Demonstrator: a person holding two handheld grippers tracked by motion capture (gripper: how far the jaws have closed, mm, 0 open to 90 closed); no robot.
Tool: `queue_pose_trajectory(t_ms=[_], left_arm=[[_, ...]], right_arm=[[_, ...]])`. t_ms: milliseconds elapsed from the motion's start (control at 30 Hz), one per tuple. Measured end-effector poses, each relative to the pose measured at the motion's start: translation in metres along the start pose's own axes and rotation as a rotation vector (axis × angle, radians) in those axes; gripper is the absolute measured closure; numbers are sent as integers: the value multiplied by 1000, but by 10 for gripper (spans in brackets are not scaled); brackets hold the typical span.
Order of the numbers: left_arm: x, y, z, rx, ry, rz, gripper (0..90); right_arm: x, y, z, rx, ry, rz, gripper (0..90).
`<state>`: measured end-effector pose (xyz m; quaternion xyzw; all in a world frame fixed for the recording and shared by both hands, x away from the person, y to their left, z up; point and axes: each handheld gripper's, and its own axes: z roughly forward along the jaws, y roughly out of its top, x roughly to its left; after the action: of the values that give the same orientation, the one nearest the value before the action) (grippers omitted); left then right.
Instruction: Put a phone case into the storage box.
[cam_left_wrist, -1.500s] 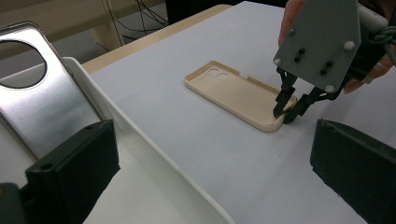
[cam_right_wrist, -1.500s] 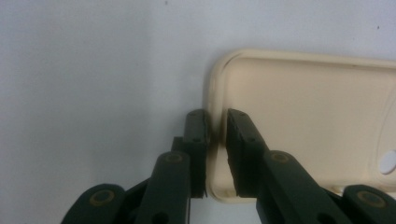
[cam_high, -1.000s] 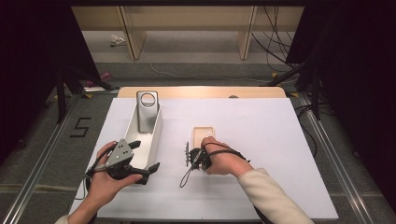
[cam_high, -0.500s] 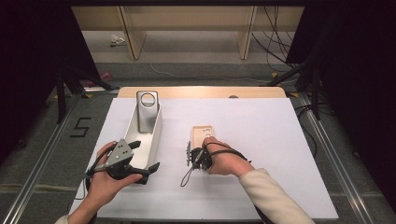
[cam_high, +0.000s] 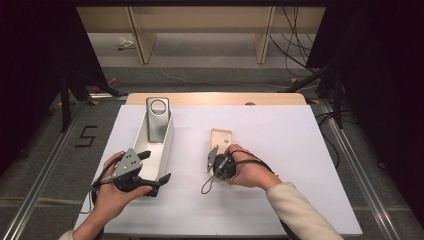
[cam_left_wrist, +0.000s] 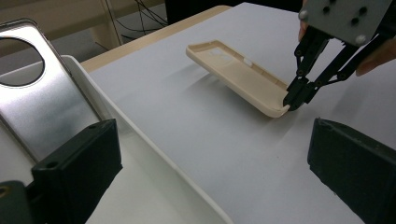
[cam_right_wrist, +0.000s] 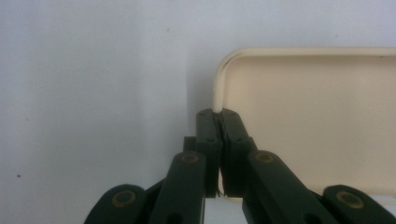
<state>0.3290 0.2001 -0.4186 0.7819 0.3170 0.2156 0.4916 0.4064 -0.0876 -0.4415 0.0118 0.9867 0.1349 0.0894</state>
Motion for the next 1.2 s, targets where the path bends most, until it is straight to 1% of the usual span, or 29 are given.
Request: queue_pose_trajectory(t_ms=[100,167,200,267,300,333,400,467,567,700,767,967,1000,1067,1200], left_arm=[[0,0,0,-1,0,0,24],[0,0,0,0,1,0,25],[0,0,0,1,1,1,25],[0,0,1,3,2,1,25],[0,0,1,4,3,2,26],[0,0,1,4,3,2,26],[0,-1,1,3,1,0,26],[1,-1,1,2,1,0,26],[1,-1,1,2,2,-1,27],[1,-1,1,3,5,-1,30],[1,-1,1,4,5,0,30],[1,-1,2,6,6,-2,32],[1,-1,2,7,6,-3,33],[1,-1,2,8,7,-3,34],[1,-2,2,11,8,-6,38]], right_arm=[[0,-7,-5,-50,-4,13,884],[1,-13,-8,-75,-10,21,884],[1,-14,-9,-82,-8,33,884],[2,-20,-12,-127,-10,38,884],[3,-23,-13,-138,-6,50,884],[3,-25,-14,-154,-6,46,884],[4,-30,-17,-180,-16,52,884],[5,-34,-19,-207,-17,67,884],[7,-40,-23,-245,-21,77,884],[11,-46,-26,-281,-24,86,884],[12,-49,-27,-304,-27,82,884],[18,-55,-29,-349,-31,74,884],[19,-56,-29,-355,-20,69,884],[21,-57,-29,-371,-13,67,884],[24,-59,-31,-389,-12,64,884]])
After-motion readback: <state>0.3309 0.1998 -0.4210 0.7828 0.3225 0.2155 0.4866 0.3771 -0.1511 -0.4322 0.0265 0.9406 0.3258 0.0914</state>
